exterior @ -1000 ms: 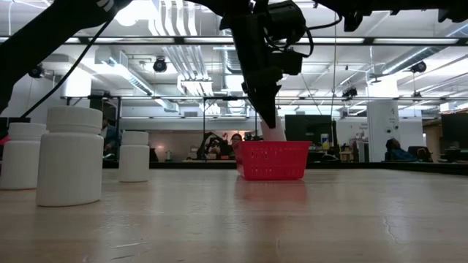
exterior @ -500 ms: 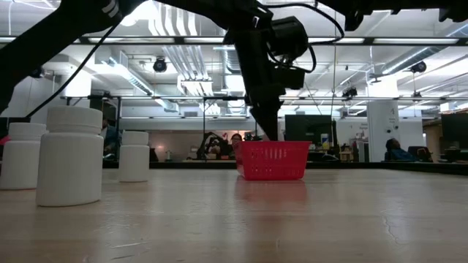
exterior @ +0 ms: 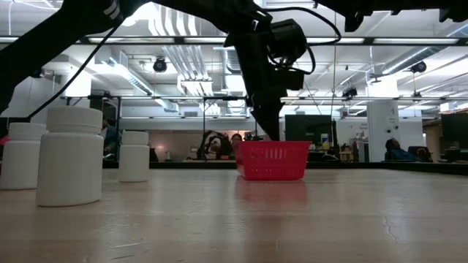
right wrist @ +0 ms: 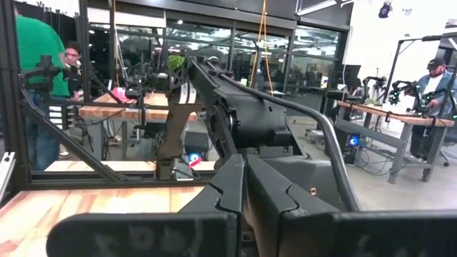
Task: Pick and place pill bottles into a basket
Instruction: Put the middle right white medicine bottle into the red bin, then put the top left white medicine bottle into the red bin
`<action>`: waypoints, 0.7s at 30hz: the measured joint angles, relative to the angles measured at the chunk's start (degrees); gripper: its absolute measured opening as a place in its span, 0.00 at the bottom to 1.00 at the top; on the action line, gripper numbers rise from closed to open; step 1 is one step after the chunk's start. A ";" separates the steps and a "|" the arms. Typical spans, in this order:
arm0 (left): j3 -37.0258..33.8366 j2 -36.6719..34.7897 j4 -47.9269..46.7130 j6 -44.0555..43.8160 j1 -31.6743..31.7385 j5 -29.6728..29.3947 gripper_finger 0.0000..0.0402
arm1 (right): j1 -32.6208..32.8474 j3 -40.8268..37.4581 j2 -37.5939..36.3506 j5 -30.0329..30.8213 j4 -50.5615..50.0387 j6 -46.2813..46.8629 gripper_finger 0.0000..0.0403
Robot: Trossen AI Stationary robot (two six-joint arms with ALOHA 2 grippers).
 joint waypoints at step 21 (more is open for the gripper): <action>0.00 0.00 -0.23 -0.37 0.10 -0.02 0.61 | 0.00 0.00 0.00 0.00 0.02 0.47 0.02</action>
